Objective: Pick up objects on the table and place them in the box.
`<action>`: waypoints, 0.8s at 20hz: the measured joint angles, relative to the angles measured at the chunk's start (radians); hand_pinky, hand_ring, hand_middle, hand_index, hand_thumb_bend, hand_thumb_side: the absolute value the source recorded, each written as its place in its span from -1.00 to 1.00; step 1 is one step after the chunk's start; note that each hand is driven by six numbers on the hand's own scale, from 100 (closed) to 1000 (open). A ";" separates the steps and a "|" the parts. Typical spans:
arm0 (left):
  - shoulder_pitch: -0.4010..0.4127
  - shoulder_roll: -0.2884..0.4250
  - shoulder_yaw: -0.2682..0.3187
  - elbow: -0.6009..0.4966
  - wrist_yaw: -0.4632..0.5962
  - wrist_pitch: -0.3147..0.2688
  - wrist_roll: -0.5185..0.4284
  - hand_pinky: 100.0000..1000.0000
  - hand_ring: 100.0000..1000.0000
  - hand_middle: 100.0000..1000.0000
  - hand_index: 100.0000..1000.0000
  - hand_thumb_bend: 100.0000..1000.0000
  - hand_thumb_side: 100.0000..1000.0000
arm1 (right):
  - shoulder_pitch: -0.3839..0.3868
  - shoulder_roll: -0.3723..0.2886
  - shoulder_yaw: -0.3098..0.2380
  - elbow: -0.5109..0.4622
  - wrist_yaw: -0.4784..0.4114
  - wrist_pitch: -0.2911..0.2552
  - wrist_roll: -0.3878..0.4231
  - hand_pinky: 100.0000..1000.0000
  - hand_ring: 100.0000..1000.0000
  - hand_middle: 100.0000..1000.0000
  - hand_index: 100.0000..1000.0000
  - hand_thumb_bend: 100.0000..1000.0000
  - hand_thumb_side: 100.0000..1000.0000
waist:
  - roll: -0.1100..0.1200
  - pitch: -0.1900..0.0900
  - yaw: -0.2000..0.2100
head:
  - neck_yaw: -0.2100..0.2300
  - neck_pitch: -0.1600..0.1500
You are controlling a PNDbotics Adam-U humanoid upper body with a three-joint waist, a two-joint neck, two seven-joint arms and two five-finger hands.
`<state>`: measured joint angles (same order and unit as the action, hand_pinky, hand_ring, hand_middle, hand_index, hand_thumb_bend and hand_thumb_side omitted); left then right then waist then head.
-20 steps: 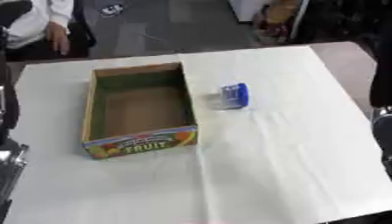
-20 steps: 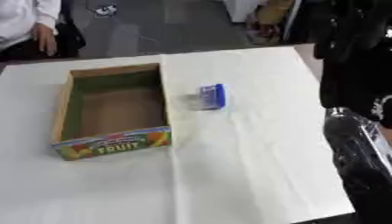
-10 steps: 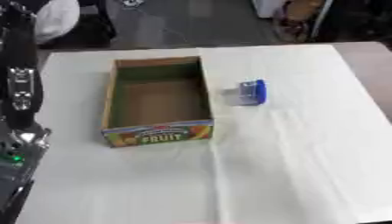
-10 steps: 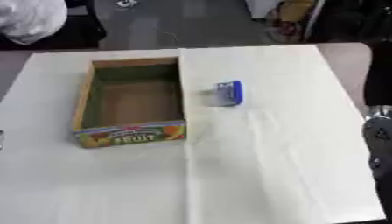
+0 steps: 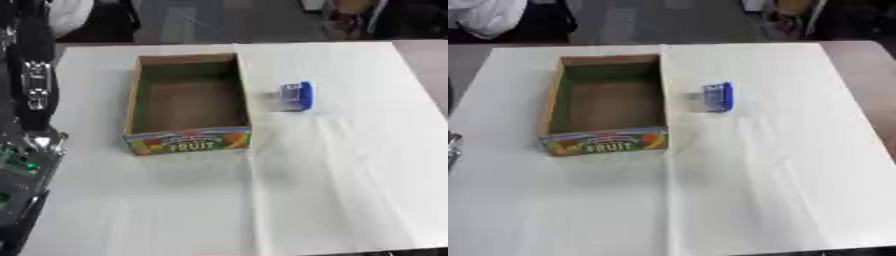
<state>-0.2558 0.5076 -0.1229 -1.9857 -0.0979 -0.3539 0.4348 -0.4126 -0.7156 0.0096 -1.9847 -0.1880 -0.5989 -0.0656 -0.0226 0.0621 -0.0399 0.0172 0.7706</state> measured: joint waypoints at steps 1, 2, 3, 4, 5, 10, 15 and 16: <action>0.000 0.000 0.000 0.000 0.000 0.000 0.000 0.77 0.43 0.84 0.71 -0.28 0.60 | -0.008 -0.019 0.003 0.000 0.038 0.010 -0.005 0.03 0.25 0.34 0.50 -0.70 0.94 | -0.001 0.000 0.000 | 0.000 0.000; 0.000 0.000 0.000 0.000 0.000 0.000 0.000 0.77 0.43 0.84 0.71 -0.28 0.60 | -0.017 -0.040 0.008 0.000 0.076 0.023 -0.008 0.03 0.26 0.34 0.50 -0.67 0.95 | -0.003 0.000 0.001 | 0.000 0.000; 0.000 0.000 0.000 0.000 0.000 0.000 0.000 0.77 0.43 0.84 0.71 -0.28 0.60 | -0.024 -0.061 0.015 0.000 0.112 0.038 -0.009 0.04 0.27 0.35 0.50 -0.64 0.97 | -0.004 0.000 0.003 | 0.000 0.000; 0.000 0.000 0.000 0.000 0.000 0.000 -0.001 0.77 0.43 0.84 0.71 -0.29 0.60 | -0.030 -0.078 0.022 -0.001 0.146 0.054 -0.008 0.04 0.28 0.36 0.50 -0.61 0.97 | -0.005 0.000 0.006 | 0.000 0.000; 0.000 0.000 0.000 0.000 0.000 0.000 -0.001 0.77 0.43 0.84 0.71 -0.29 0.60 | -0.036 -0.095 0.032 -0.002 0.179 0.073 -0.007 0.05 0.29 0.36 0.51 -0.60 0.98 | -0.006 0.000 0.007 | 0.000 0.000; 0.000 0.000 -0.001 0.000 0.000 0.002 -0.003 0.77 0.43 0.84 0.71 -0.29 0.60 | -0.069 -0.161 0.081 -0.006 0.300 0.154 0.008 0.05 0.30 0.37 0.52 -0.58 1.00 | -0.010 0.000 0.013 | 0.000 0.000; 0.000 0.000 -0.001 0.000 0.000 0.004 -0.005 0.77 0.43 0.84 0.71 -0.29 0.60 | -0.113 -0.203 0.120 -0.006 0.376 0.225 0.039 0.05 0.32 0.39 0.52 -0.58 1.00 | -0.013 0.000 0.015 | -0.010 0.000; 0.000 0.000 -0.001 0.000 0.000 0.004 -0.006 0.77 0.43 0.85 0.71 -0.29 0.60 | -0.121 -0.208 0.126 -0.005 0.387 0.238 0.047 0.05 0.32 0.40 0.52 -0.58 1.00 | -0.014 0.000 0.016 | -0.012 0.000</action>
<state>-0.2553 0.5080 -0.1239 -1.9857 -0.0975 -0.3504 0.4292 -0.5332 -0.9240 0.1355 -1.9902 0.1993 -0.3605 -0.0185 -0.0369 0.0620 -0.0240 0.0056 0.7706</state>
